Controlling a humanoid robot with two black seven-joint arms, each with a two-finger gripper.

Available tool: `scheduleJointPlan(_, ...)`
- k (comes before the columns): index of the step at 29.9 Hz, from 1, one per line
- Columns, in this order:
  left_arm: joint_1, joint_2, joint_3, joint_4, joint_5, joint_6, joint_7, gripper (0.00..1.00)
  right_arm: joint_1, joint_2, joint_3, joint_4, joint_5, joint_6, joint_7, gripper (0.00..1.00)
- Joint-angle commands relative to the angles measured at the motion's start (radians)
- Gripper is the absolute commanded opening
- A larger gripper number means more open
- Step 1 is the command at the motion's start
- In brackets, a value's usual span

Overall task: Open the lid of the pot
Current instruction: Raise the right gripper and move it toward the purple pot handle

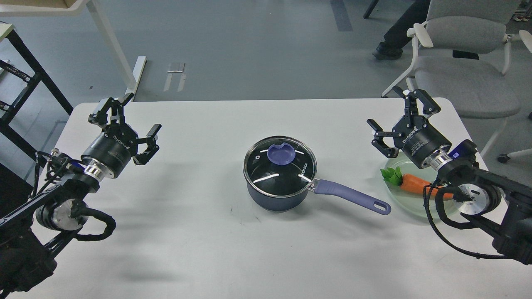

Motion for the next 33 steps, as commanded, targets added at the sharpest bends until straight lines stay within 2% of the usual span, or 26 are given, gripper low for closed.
scheduleJointPlan(1,0.002,-0.006,-0.001,0.0,0.001,0.0,0.0,1.0,0.0,-0.003,0.0,0.002,0.0,0.0,0.0,1.0)
scheduleJointPlan(9,-0.018,0.037,0.022,0.009,0.007,0.023,0.011,1.0,0.001,-0.032,-0.001,0.028,-0.005,0.008,0.0,1.0)
scheduleJointPlan(13,-0.024,0.063,0.022,0.009,0.006,0.02,0.006,1.0,0.032,-0.121,-0.003,0.135,-0.034,0.008,0.0,1.0)
scheduleJointPlan(16,-0.036,0.083,0.022,0.009,0.006,0.018,-0.002,1.0,0.089,-0.205,-0.015,0.223,-0.139,0.0,0.0,1.0)
scheduleJointPlan(20,-0.053,0.102,0.022,0.008,0.007,-0.002,-0.009,1.0,0.191,-0.303,-0.031,0.31,-0.289,-0.015,0.0,1.0)
scheduleJointPlan(25,-0.082,0.103,0.022,0.003,0.079,-0.009,-0.049,1.0,0.358,-0.35,-0.102,0.369,-0.539,-0.063,0.0,1.0)
scheduleJointPlan(33,-0.108,0.106,0.021,-0.009,0.167,-0.008,-0.061,1.0,0.754,-0.34,-0.437,0.436,-0.917,-0.069,0.0,1.0)
